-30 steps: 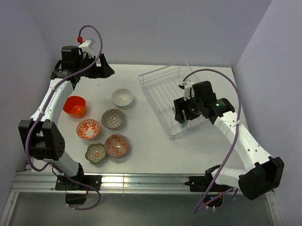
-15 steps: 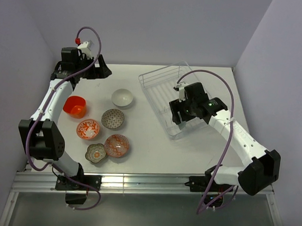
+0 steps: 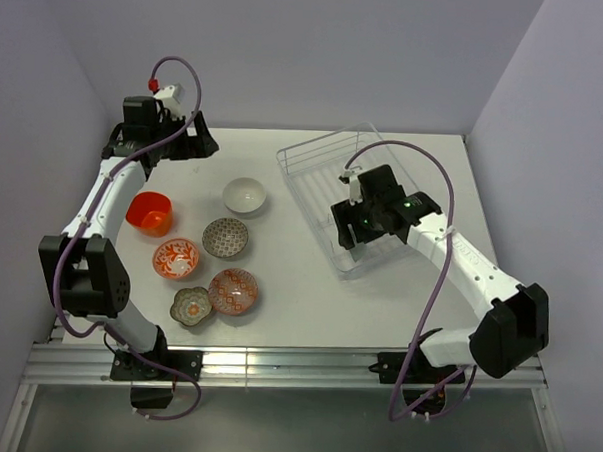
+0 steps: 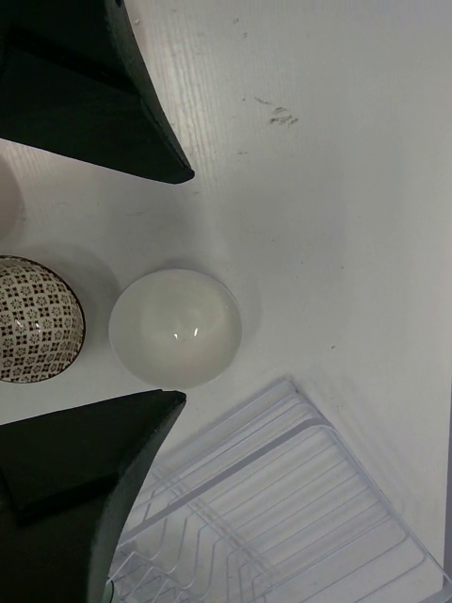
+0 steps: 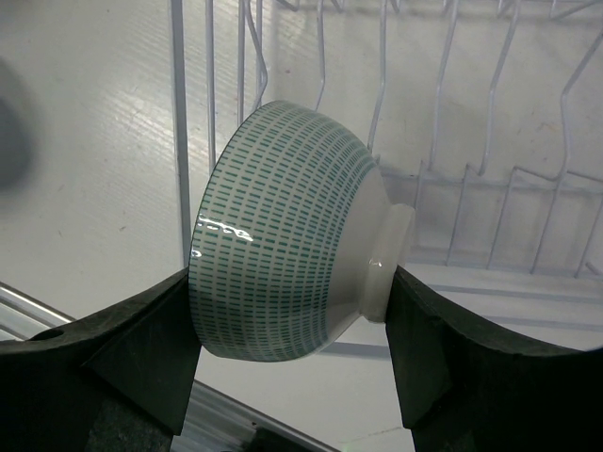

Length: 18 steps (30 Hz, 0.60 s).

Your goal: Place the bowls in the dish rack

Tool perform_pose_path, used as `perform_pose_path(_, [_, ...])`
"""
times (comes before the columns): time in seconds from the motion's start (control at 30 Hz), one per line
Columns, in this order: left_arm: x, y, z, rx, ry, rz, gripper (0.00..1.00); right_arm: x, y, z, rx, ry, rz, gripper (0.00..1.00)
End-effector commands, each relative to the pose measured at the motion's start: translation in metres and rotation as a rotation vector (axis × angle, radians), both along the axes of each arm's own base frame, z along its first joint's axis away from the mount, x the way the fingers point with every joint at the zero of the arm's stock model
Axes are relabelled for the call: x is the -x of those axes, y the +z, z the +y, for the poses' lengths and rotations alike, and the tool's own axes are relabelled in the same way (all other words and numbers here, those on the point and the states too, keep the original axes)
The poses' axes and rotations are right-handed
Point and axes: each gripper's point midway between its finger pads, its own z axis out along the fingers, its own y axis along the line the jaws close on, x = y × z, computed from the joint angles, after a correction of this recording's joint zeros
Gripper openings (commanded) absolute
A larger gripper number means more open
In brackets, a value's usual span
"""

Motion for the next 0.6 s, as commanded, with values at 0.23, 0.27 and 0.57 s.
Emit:
perform_pose_path(0.23, [0.007,-0.009,0.017,-0.043,0.052,0.01,0.97,-0.009,-0.012,0.009,0.002,-0.065,-0.002,0.0])
perform_pose_path(0.27, [0.009,-0.011,0.017,-0.039,0.056,0.014,0.97,-0.009,-0.018,0.008,0.013,-0.077,0.016,0.0])
perform_pose_path(0.57, [0.014,-0.02,0.022,-0.051,0.076,0.036,0.97,0.003,-0.05,0.01,0.025,-0.094,0.13,0.02])
